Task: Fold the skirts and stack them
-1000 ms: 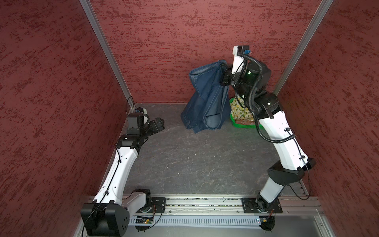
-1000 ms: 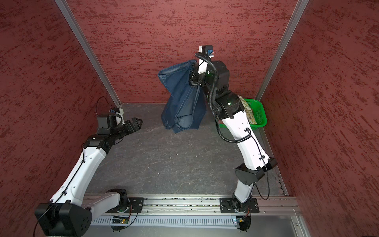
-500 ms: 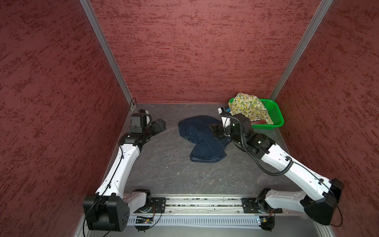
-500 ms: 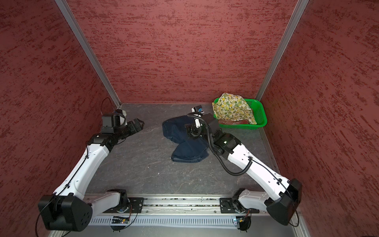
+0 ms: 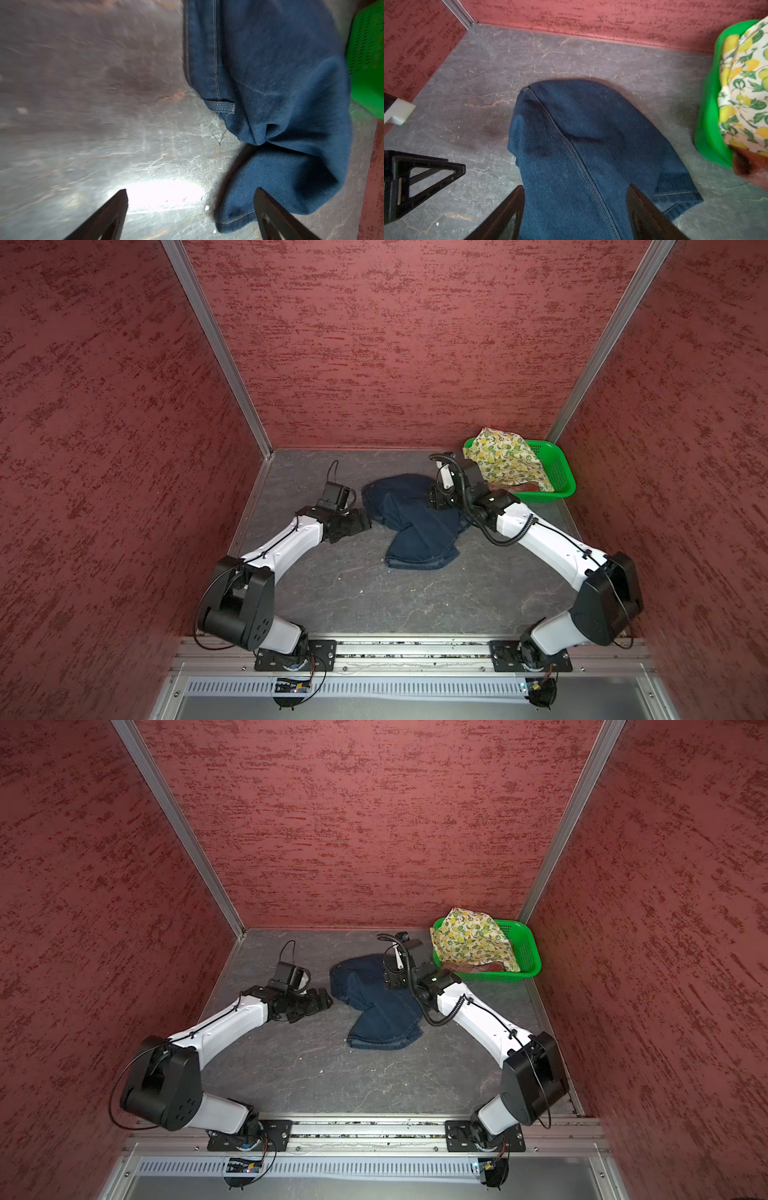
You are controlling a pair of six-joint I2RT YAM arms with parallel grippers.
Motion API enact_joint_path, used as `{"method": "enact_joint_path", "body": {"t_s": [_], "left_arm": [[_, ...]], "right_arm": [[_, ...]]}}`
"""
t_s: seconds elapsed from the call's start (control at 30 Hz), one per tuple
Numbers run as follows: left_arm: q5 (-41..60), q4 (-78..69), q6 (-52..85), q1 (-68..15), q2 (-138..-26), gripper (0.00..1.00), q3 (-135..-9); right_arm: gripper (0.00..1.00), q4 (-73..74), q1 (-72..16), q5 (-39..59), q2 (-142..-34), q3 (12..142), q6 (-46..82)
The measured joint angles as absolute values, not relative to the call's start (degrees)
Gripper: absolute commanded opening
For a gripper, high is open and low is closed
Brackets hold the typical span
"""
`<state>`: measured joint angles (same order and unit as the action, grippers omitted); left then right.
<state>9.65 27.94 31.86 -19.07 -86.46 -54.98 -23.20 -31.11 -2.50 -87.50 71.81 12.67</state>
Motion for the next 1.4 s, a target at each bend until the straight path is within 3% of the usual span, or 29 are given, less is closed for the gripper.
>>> {"method": "enact_joint_path", "body": {"t_s": [0.23,0.5,0.57,0.7,0.97,1.2,1.4], "left_arm": [[10.4,21.9,37.5,-20.9,-95.8,0.74,-58.0],[8.5,15.6,43.4,-20.9,-103.4,0.67,-60.0],[7.8,13.8,45.1,-20.9,-105.0,0.55,-61.1],[6.9,9.8,48.0,-21.1,-108.6,0.0,-62.7],[3.4,7.7,47.7,-21.6,-106.7,0.0,-62.6],[-2.7,13.7,41.1,-21.8,-89.1,0.0,-65.4],[-5.5,18.1,36.1,-22.2,-81.3,0.0,-70.1]], "right_arm": [[0.78,-20.4,-30.1,-2.1,-83.2,66.0,13.3],[0.78,-18.5,-29.0,-2.1,-77.0,62.4,13.8],[0.78,-18.2,-28.9,-2.1,-76.5,62.0,13.8],[0.78,-18.2,-28.6,-2.2,-76.2,61.3,13.8],[0.78,-18.2,-28.2,-1.5,-75.9,58.6,13.0],[0.77,-17.2,-28.5,1.2,-75.7,56.1,11.9],[0.77,-16.1,-29.3,1.8,-74.8,52.8,12.0]]}}
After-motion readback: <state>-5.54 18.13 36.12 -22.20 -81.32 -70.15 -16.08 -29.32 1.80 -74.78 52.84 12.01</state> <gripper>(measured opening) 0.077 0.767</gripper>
